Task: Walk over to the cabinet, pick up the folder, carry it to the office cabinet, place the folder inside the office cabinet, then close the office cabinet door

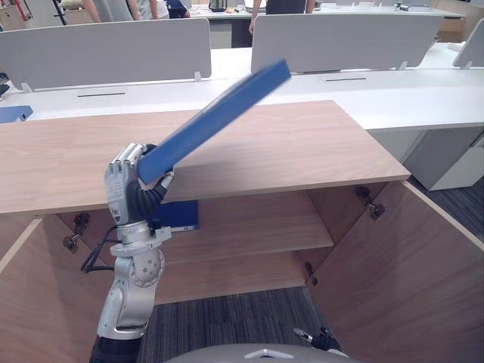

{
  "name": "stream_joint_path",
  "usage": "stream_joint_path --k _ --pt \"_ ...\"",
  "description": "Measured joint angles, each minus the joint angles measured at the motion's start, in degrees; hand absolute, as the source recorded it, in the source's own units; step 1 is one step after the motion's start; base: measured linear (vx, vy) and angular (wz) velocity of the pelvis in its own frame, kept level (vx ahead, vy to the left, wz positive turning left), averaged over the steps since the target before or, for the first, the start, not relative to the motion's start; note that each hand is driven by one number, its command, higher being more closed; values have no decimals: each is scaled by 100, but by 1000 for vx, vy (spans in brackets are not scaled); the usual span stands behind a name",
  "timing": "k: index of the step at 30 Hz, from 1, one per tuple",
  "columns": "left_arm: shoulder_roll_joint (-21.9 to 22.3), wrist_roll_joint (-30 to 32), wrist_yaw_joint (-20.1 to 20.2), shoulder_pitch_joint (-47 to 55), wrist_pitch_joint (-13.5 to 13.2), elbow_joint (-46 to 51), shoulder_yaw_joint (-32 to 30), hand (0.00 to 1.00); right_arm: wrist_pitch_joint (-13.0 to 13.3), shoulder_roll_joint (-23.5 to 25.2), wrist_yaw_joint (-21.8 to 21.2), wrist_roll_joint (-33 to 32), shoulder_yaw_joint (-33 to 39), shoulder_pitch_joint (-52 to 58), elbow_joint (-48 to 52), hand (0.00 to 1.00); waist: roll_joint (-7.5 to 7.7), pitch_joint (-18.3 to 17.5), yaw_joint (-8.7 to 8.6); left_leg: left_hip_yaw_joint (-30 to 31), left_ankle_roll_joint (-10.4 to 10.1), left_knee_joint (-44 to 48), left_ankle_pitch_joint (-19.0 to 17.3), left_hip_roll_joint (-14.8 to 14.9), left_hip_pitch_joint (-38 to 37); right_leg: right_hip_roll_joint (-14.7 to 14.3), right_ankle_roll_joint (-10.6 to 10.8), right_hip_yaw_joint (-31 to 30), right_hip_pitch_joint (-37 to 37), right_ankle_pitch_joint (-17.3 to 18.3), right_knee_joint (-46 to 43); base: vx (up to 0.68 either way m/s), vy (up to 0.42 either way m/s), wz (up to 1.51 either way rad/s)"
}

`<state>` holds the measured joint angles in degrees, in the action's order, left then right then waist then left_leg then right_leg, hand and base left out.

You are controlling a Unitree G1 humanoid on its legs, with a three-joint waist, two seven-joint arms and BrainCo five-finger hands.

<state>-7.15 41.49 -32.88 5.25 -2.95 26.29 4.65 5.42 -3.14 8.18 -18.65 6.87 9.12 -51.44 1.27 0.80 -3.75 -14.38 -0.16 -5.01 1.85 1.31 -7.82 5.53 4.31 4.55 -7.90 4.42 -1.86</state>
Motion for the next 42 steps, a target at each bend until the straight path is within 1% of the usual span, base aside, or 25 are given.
stream_joint_path --k 2,4,9,13,15,16,18,21,22,31,32,34,38,40,42 --pt "144 -213 -107 82 -56 234 5 100 91 113 15 -132 -37 53 353 0 -2 0 3 -8 7 0 5 -2 -10 0 0 -11 5 0 -27 0 0 0" --pt "174 -375 -197 130 -117 451 43 100 202 214 60 -165 -135 125 717 0 -4 1 9 -13 15 -1 10 -3 -14 2 1 -21 16 0 -45 -35 0 -1" --pt "306 -580 -381 130 -287 786 147 100 369 340 73 -288 -229 233 1582 0 -19 -4 14 -46 37 -1 24 -15 29 14 17 -69 109 -8 -54 -33 6 -3" --pt "438 -878 -636 135 -397 1013 342 100 635 496 126 -497 -242 435 2613 0 -17 -4 7 -71 61 1 42 -21 94 19 33 -93 185 -34 -54 1 3 -2" --pt "498 -955 -689 165 -422 1124 415 100 742 540 207 -613 -309 497 3032 0 -18 -4 -3 -92 61 1 42 -21 93 18 39 -110 194 -53 -48 7 5 -5" --pt "527 -989 -705 178 -454 1141 449 100 770 542 241 -636 -355 525 3193 0 -18 -4 -2 -104 61 1 42 -21 90 18 39 -118 195 -56 -46 5 7 -8" --pt "600 -1154 -813 273 -561 1141 606 100 912 564 251 -697 -467 621 3862 0 -19 -4 -5 -133 61 2 40 -21 81 18 42 -154 204 -60 -44 3 7 -7" --pt "603 -1413 -816 407 -635 1141 771 100 1097 639 256 -733 -525 652 4553 0 -15 -1 -15 -157 57 2 35 -22 78 18 48 -185 215 -67 -40 -5 5 -5" --pt "606 -1548 -811 476 -668 1141 832 100 1207 640 259 -813 -572 660 4889 0 -14 1 -18 -167 55 2 32 -23 74 18 52 -197 217 -71 -37 -3 3 -4" --pt "609 -1893 -757 575 -788 1141 945 100 1623 642 257 -848 -652 755 6523 0 -25 22 -29 -218 15 29 0 -25 79 18 61 -252 253 -84 -29 0 2 -2" --pt "610 -1894 -755 576 -800 1141 955 100 1633 641 257 -848 -671 755 6633 0 -25 22 -29 -228 17 35 1 -25 83 17 61 -263 263 -88 -29 15 6 -9" --pt "612 -1950 -644 576 -846 1141 975 100 1764 636 254 -845 -778 729 6941 0 -25 28 -28 -268 28 37 7 -27 85 17 65 -311 280 -114 -16 10 6 -10" --pt "612 -2127 -488 575 -891 1129 1112 100 1868 624 213 -882 -1015 559 7218 0 -13 37 -40 -278 39 36 -1 -35 84 21 73 -342 288 -125 -4 -2 2 -4" --pt "611 -2228 -389 574 -949 1123 1174 100 1895 619 140 -1026 -1130 441 7301 0 -13 38 -35 -278 40 36 -1 -40 83 27 76 -342 288 -127 -5 0 0 0" --pt "613 -2343 -281 569 -1027 1119 1288 100 1957 603 -43 -1248 -1246 235 7300 0 -13 38 -21 -277 42 36 1 -47 82 33 83 -342 286 -130 -6 0 0 0"
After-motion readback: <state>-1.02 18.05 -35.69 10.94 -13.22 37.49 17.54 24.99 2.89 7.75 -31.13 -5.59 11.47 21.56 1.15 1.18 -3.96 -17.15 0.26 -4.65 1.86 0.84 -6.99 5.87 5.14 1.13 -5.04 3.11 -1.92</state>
